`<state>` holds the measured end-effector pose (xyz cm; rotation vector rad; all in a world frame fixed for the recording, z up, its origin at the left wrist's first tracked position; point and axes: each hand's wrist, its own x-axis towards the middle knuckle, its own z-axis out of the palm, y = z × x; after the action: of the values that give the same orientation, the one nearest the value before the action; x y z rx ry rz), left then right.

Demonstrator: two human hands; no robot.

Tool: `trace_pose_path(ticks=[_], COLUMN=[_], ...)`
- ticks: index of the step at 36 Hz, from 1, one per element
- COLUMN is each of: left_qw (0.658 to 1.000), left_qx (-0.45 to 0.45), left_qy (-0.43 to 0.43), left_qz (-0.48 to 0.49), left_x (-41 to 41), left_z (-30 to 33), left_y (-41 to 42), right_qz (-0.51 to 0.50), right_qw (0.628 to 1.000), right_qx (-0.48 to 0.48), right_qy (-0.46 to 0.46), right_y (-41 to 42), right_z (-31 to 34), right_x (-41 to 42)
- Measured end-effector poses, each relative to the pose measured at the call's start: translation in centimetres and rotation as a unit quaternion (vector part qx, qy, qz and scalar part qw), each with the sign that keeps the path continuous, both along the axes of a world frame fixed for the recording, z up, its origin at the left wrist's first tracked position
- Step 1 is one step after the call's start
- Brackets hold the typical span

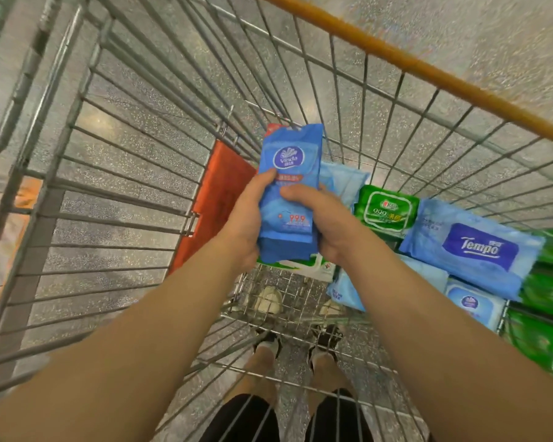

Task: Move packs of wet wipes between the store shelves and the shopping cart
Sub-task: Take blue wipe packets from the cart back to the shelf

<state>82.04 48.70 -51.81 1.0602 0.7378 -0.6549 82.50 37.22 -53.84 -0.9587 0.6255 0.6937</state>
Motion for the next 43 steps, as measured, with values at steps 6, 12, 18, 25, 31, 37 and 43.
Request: trace_pose_path(ticks=[6, 12, 18, 25, 31, 37, 43], left_qw=[0.997, 0.993, 0.994, 0.971, 0.958, 0.922, 0.827], left_qx=[-0.011, 0.071, -0.034, -0.161, -0.177, -0.222, -0.396], left_qy=[-0.001, -0.070, -0.087, -0.108, -0.115, -0.133, -0.174], left_qz=[-0.082, -0.071, -0.057, -0.141, -0.196, -0.287, -0.358], left_x=[-0.6, -2.3, -3.6, -4.8, -7.2, -10.7, -14.6], left_z=[2.9, 6.8, 11.8, 17.8, 23.1, 27.5, 31.7], left_y=[0.6, 0.8, -0.1, -1.7, -5.5, -9.6, -14.4], right_qz=[-0.027, -0.085, -0.080, -0.069, -0.156, -0.234, -0.310], right_qw=[0.997, 0.983, 0.990, 0.997, 0.987, 0.971, 0.948], right_qx=[0.069, 0.163, 0.110, 0.035, 0.004, -0.027, -0.022], right_qy=[0.016, 0.004, -0.023, -0.025, -0.037, -0.046, -0.074], right_y=[-1.8, -3.4, -3.9, -6.1, -8.3, -11.5, -14.3], right_z=[3.4, 10.0, 16.9, 23.5, 28.9, 32.8, 37.5], right_x=[-1.8, -4.0, -5.1, -7.3, -11.9, -18.3, -25.4])
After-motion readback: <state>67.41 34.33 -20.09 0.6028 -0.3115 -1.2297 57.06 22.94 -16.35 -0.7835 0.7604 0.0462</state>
